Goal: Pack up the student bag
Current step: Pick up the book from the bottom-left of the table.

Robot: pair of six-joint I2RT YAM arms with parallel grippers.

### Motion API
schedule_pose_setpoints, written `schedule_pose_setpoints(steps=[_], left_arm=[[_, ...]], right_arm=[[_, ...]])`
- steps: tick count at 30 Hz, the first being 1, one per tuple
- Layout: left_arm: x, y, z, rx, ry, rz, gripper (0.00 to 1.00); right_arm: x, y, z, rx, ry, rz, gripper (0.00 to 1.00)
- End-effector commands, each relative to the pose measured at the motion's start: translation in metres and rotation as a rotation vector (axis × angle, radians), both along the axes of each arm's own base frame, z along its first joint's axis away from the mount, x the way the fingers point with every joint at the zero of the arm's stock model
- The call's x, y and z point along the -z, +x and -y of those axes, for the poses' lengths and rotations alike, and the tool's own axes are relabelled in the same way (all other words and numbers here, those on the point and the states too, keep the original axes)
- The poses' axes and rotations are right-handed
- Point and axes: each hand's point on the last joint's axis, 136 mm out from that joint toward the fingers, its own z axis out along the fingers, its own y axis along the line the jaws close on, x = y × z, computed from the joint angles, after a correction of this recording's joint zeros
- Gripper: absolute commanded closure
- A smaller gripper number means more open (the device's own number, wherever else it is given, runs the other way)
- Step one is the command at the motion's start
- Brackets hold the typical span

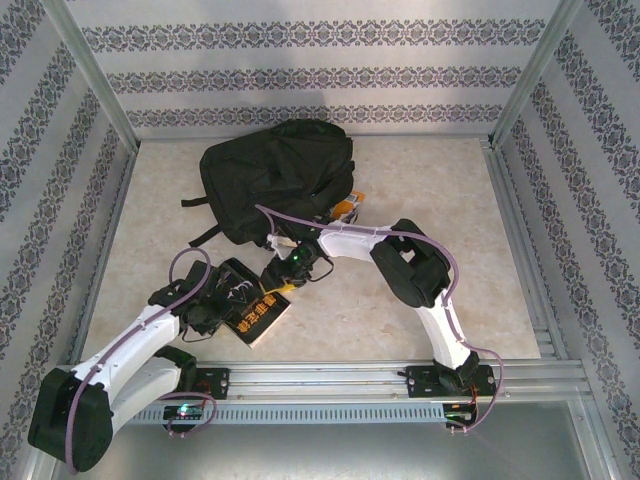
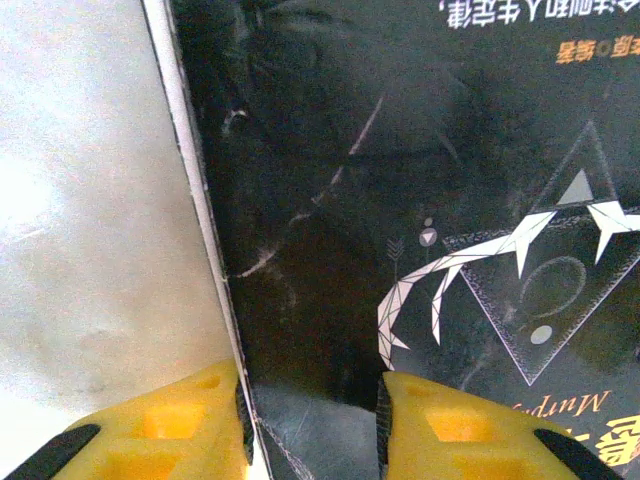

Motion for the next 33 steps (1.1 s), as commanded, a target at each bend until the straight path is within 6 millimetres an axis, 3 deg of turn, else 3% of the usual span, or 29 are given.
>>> schedule_pose_setpoints(steps=[1,8,14,19,24,27,29,33], left_arm=[[0.009,-0.003,0.008,0.041,-0.044,-0.025,0.67],[0.007,-0.004,0.010,0.082,-0.038,-0.034,0.68],[0.003,-0.005,0.010,0.116,-0.031,-0.031,0.68],[0.003,-0.009,0.009,0.134,-0.027,-0.034,0.69],[0.000,-0.009,0.010,0.151,-0.035,-0.022,0.68],[-0.008,-0.010,0.008,0.158,-0.026,-0.007,0.60],[-0.018,-0.009,0.008,0.161,-0.028,0.021,0.53],[-0.047,-0.001,0.015,0.179,-0.072,0.114,0.33]], right_arm=[[-0.039,-0.032,-0.022,-0.087,0.183,-0.154,0.48],[-0.060,-0.033,-0.022,-0.074,0.286,-0.212,0.54],[-0.060,-0.038,-0.021,-0.068,0.308,-0.275,0.60],[-0.055,-0.046,-0.017,-0.067,0.294,-0.288,0.63],[-0.035,-0.045,-0.011,-0.055,0.192,-0.239,0.65],[-0.023,-0.034,0.000,-0.025,0.109,-0.166,0.92],[-0.028,-0.026,0.008,0.004,0.106,-0.123,0.99],[-0.042,-0.018,0.032,0.037,0.063,0.002,1.00]])
